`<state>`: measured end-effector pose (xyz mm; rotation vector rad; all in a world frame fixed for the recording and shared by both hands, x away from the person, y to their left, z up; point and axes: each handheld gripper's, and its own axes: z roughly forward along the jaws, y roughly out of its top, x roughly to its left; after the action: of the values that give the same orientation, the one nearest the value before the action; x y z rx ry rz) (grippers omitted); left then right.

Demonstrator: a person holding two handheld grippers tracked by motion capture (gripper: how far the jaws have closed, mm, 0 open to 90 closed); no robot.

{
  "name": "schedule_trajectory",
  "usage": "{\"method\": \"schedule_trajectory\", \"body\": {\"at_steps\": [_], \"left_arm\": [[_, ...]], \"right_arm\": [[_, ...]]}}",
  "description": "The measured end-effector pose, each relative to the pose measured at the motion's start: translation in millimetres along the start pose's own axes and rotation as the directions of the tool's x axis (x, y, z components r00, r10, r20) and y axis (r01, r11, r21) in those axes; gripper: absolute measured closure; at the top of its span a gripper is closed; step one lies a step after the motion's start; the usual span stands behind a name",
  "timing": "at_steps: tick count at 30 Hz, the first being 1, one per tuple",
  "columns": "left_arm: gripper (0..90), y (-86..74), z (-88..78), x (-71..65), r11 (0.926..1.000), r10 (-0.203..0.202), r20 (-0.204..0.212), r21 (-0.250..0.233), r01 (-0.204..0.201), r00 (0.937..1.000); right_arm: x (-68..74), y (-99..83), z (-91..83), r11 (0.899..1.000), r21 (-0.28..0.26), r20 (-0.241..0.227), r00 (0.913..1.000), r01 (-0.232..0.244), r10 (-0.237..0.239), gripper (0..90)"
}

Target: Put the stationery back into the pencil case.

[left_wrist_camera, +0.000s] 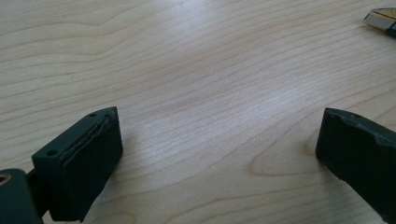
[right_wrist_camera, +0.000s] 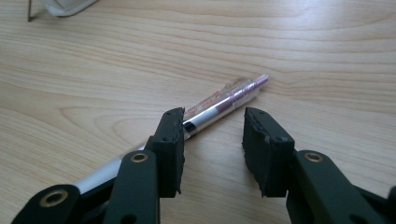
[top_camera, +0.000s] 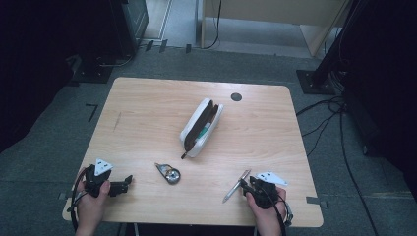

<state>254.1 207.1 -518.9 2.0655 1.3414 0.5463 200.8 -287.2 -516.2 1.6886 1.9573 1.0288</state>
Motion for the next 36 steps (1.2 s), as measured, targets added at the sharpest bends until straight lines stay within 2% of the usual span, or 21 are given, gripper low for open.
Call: {"method": "schedule_trajectory", "body": {"at_steps": [5, 16, 20, 22, 23, 24, 27, 32, 36], "left_arm": [[0.7, 0.0, 0.0, 0.0, 1.0, 0.0, 0.0, 0.0, 0.0, 1.0], [0.7, 0.0, 0.0, 0.0, 1.0, 0.0, 0.0, 0.0, 0.0, 1.0], [0.7, 0.0, 0.0, 0.0, 1.0, 0.0, 0.0, 0.0, 0.0, 1.0], [0.7, 0.0, 0.0, 0.0, 1.0, 0.0, 0.0, 0.0, 0.0, 1.0], [0.7, 0.0, 0.0, 0.1, 1.0, 0.001, 0.0, 0.0, -0.001, 1.0], [0.7, 0.0, 0.0, 0.0, 1.0, 0.0, 0.0, 0.0, 0.0, 1.0], [0.7, 0.0, 0.0, 0.0, 1.0, 0.0, 0.0, 0.0, 0.0, 1.0], [0.7, 0.0, 0.0, 0.0, 1.0, 0.0, 0.0, 0.0, 0.0, 1.0], [0.7, 0.0, 0.0, 0.0, 1.0, 0.0, 0.0, 0.0, 0.0, 1.0]], "right_arm": [[4.6, 3.8, 5.5, 1.0, 0.004, -0.033, 0.9994, 0.003, -0.003, 58.0], [22.4, 14.8, 19.5, 0.997, 0.014, -0.098, 0.9923, 0.078, -0.076, 56.6], [19.4, 16.0, 8.8, 0.992, -0.023, -0.166, 0.9778, 0.126, -0.128, 61.0], [17.8, 15.5, 6.7, 0.99, -0.031, -0.175, 0.9747, 0.136, -0.139, 62.1], [15.8, 14.5, 3.3, 0.988, -0.039, -0.184, 0.9711, 0.147, -0.152, 62.6], [10.9, 11.4, -2.8, 0.985, -0.049, -0.201, 0.964, 0.167, -0.174, 65.3], [5.8, 6.5, -8.1, 0.984, -0.044, -0.214, 0.9604, 0.173, -0.179, 67.9], [4.4, -3.7, -14.7, 0.975, -0.045, -0.257, 0.9408, 0.217, -0.221, 69.2], [3.9, -12.1, -13.3, 0.973, -0.027, -0.255, 0.9396, 0.229, -0.229, 70.9]]}}
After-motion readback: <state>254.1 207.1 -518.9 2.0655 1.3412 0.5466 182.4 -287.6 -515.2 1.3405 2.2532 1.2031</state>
